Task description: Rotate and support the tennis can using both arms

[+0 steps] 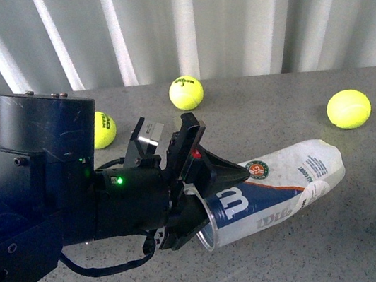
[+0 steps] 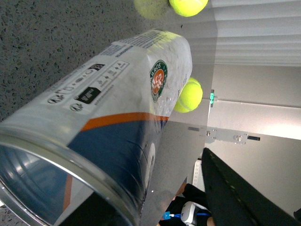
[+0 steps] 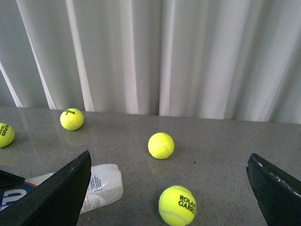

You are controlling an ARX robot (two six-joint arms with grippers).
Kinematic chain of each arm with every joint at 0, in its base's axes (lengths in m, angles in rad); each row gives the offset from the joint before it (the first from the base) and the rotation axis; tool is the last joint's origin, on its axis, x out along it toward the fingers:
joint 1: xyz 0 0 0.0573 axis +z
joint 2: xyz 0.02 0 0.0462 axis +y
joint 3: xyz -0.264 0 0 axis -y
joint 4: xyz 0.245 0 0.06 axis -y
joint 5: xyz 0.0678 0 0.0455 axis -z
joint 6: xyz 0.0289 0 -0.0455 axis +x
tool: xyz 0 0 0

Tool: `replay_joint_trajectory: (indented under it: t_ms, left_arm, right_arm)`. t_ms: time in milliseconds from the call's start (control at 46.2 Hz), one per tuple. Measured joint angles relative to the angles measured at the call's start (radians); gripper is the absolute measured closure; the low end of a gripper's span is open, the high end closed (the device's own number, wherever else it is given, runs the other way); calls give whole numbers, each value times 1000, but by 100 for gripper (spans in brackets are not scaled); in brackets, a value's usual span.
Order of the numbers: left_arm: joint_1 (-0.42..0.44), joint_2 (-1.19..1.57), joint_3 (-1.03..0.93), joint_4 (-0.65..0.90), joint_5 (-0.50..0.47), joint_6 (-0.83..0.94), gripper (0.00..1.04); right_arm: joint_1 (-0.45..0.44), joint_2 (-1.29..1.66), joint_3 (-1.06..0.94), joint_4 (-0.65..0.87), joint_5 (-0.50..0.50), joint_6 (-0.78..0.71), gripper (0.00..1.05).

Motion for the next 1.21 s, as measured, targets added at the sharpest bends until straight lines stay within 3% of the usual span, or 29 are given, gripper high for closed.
replay_joint_trajectory:
  t_ms: [281, 432, 562, 670, 800, 886, 951, 1038, 1124, 1211]
  left_arm:
    - [0, -19, -42, 34, -16, -67, 101]
    - [6, -116, -58, -24, -17, -79, 101]
    - [18, -238, -53, -179, -19, -40, 101]
    - [26, -354, 7, -431, -30, 66, 101]
    - [29, -458, 209, -866, -116, 325, 101]
    - [32, -457, 444, -1236, -252, 620, 101]
    - [32, -400, 666, -1582, -406, 888, 101]
    - [16, -289, 951, -1915, -562, 1175, 101]
    - [-18, -188, 1180, -2128, -702, 1382, 101]
    - [-75, -133, 1274, -2200, -766, 1472, 101]
  right_arm:
    - [0, 0, 0, 0, 0, 0, 7]
    - [0, 0, 0, 0, 0, 0, 7]
    - [0, 0, 0, 0, 0, 0, 7]
    - [0, 0, 0, 0, 0, 0, 7]
    - [0, 0, 0, 0, 0, 0, 7]
    - [0, 0, 0, 0, 0, 0, 7]
    - [0, 0, 0, 0, 0, 0, 7]
    - [0, 0, 0, 0, 0, 0, 7]
    - [0, 0, 0, 0, 0, 0, 7]
    - [0, 0, 0, 0, 0, 0, 7]
